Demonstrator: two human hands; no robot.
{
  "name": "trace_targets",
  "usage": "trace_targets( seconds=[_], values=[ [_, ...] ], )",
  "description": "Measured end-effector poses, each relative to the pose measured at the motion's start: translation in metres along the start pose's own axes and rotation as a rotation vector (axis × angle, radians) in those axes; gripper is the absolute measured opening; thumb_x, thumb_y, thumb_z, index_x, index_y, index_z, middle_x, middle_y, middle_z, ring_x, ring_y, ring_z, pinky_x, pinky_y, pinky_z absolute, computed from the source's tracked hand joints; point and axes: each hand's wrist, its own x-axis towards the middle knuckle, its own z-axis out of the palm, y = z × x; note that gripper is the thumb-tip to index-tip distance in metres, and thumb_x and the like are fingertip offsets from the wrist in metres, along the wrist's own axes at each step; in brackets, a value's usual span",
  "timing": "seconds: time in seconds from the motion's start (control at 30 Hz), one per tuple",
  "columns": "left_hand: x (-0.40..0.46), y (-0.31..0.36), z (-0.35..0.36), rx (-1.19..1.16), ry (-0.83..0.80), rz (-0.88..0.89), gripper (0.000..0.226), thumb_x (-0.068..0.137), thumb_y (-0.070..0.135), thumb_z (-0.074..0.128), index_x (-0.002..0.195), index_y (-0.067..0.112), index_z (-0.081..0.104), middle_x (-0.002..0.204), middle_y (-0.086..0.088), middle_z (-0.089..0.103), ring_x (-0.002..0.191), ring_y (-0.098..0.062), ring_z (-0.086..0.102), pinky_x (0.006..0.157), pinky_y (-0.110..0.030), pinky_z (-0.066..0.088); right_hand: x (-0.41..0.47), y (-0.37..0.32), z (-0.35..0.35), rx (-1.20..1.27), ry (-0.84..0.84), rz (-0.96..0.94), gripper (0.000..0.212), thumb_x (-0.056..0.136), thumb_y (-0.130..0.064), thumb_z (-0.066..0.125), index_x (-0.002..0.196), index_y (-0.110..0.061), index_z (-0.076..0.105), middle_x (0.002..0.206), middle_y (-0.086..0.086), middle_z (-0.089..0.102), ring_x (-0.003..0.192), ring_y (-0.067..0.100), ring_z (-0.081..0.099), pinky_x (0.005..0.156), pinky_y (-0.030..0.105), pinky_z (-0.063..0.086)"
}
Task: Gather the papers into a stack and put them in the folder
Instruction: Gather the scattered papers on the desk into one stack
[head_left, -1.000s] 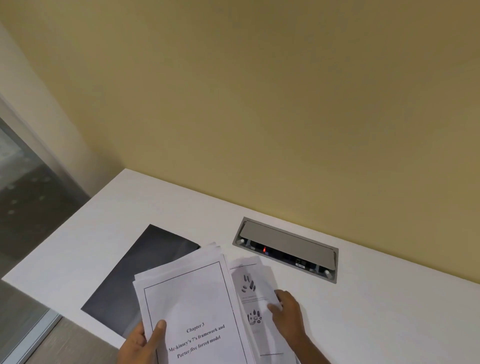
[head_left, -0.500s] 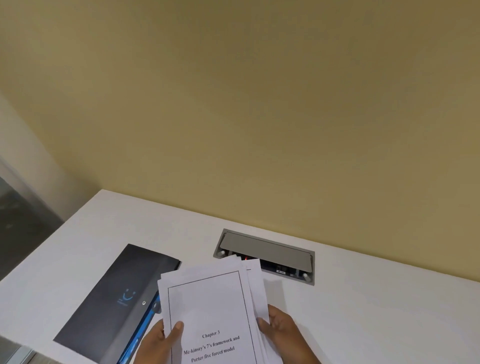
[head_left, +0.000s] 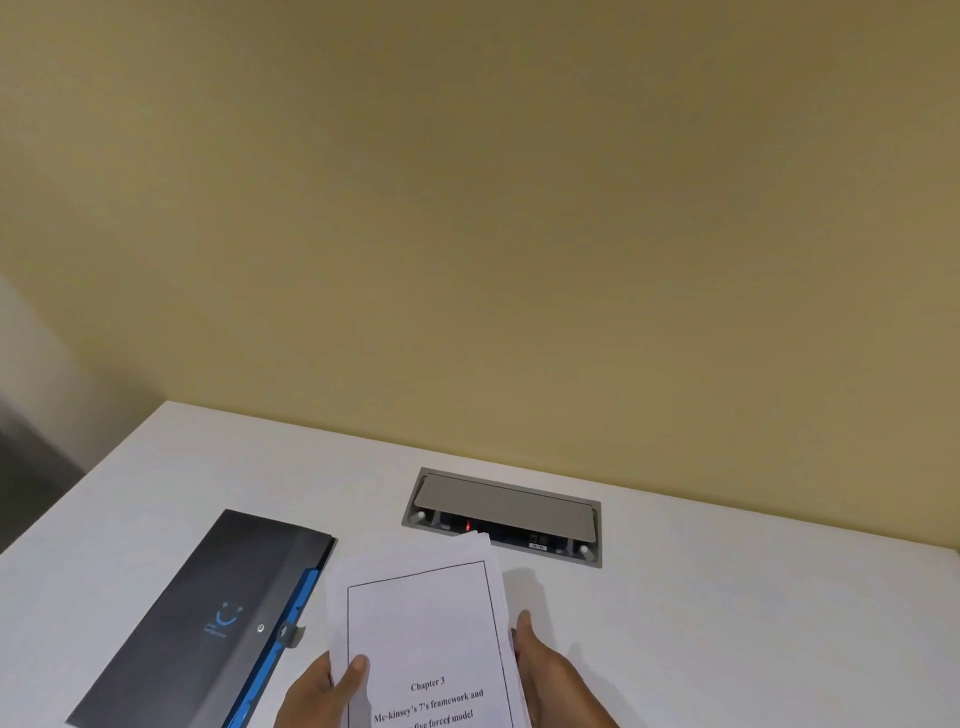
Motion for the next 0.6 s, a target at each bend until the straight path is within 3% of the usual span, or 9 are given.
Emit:
trace_targets(
  seconds=[0.1, 0.2, 0.3, 0.4, 0.5, 0.6],
  values=[
    [-0.003, 0.01, 0.01, -0.069, 0.051, 0.009, 0.046, 0.104, 0.031, 0.059, 0.143, 0.005, 0.058, 0.141, -0.017, 0.066, 0.132, -0.037, 0.058, 0.119, -0.046, 0.04, -0.015, -0.011, 0.009, -0.004, 0.094, -0.052, 0.013, 0.1, -0.038, 0.069, 0.113, -0.04, 0.07, 0.124, -0.02, 0.075, 0.114, -0.005, 0.068, 0.112, 0.026, 0.048],
    [-0.011, 0.028, 0.024, -0.142, 0.092, 0.056, 0.049, 0.104, 0.034, 0.059, 0.144, 0.007, 0.054, 0.14, -0.017, 0.065, 0.131, -0.038, 0.058, 0.115, -0.047, 0.042, -0.009, -0.017, 0.016, 0.02, 0.27, -0.106, 0.037, 0.098, -0.011, 0.066, 0.106, -0.047, 0.061, 0.104, -0.026, 0.075, 0.094, -0.028, 0.062, 0.089, 0.0, 0.048],
    [-0.023, 0.049, 0.037, -0.267, 0.104, 0.163, 0.042, 0.104, 0.033, 0.059, 0.143, 0.023, 0.049, 0.128, -0.009, 0.065, 0.122, -0.037, 0.061, 0.109, -0.055, 0.048, -0.008, -0.022, 0.022, 0.038, 0.457, -0.175, 0.039, 0.099, -0.003, 0.064, 0.104, -0.041, 0.061, 0.094, -0.027, 0.076, 0.092, -0.023, 0.063, 0.071, -0.004, 0.046],
    [-0.033, 0.06, 0.045, -0.385, 0.085, 0.26, 0.037, 0.102, 0.038, 0.06, 0.136, 0.039, 0.046, 0.12, 0.004, 0.065, 0.114, -0.03, 0.062, 0.105, -0.056, 0.052, -0.011, -0.018, 0.024, 0.104, 0.592, -0.211, 0.046, 0.098, -0.002, 0.066, 0.111, -0.046, 0.06, 0.101, -0.035, 0.072, 0.096, -0.021, 0.064, 0.07, -0.004, 0.047],
    [-0.03, 0.05, 0.054, -0.414, 0.068, 0.329, 0.044, 0.103, 0.032, 0.06, 0.142, 0.042, 0.044, 0.125, 0.012, 0.065, 0.116, -0.022, 0.061, 0.108, -0.045, 0.05, -0.015, -0.007, 0.03, 0.149, 0.691, -0.181, 0.052, 0.097, -0.005, 0.071, 0.129, -0.043, 0.058, 0.114, -0.027, 0.072, 0.104, -0.025, 0.061, 0.077, -0.008, 0.045],
    [-0.021, 0.024, 0.068, -0.379, 0.04, 0.35, 0.043, 0.103, 0.023, 0.061, 0.127, 0.055, 0.048, 0.114, 0.024, 0.072, 0.113, -0.004, 0.063, 0.092, -0.013, 0.049, -0.016, 0.019, 0.035, 0.15, 0.679, -0.124, 0.052, 0.095, -0.01, 0.076, 0.135, -0.038, 0.058, 0.122, -0.019, 0.072, 0.11, -0.012, 0.065, 0.082, -0.004, 0.047]
  ],
)
